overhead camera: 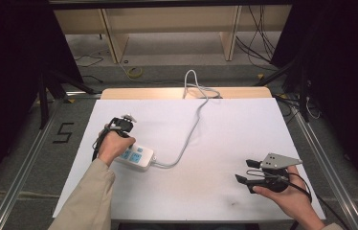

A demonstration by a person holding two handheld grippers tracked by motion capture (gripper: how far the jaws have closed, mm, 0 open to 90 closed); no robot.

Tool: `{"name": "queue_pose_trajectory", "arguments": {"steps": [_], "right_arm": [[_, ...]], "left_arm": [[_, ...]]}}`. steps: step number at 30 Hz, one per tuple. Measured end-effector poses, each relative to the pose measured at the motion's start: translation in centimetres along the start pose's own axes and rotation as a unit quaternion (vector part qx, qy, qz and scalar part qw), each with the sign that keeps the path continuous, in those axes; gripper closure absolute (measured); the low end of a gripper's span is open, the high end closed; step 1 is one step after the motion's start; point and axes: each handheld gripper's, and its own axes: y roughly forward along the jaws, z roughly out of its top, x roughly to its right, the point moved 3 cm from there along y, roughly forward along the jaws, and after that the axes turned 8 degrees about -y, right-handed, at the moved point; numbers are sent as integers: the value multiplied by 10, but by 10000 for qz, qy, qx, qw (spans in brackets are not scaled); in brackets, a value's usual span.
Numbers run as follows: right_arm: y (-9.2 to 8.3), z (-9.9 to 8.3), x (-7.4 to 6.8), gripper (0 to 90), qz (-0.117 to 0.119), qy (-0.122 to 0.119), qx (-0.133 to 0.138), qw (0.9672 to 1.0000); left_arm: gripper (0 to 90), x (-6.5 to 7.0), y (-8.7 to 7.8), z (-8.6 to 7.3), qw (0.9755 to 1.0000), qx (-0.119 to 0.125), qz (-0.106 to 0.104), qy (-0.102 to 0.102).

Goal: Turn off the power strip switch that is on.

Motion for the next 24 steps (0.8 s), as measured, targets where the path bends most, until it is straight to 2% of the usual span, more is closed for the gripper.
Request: {"name": "queue_pose_trajectory", "arguments": {"steps": [10,24], "right_arm": [[0,0,-1,317,16,-7,-3,10000],[-1,0,0,317,-1,-24,20,10000]], "left_arm": [[900,3,0,0,9999,-4,125,83],[900,3,0,-1,9999,56,102,72]]}}
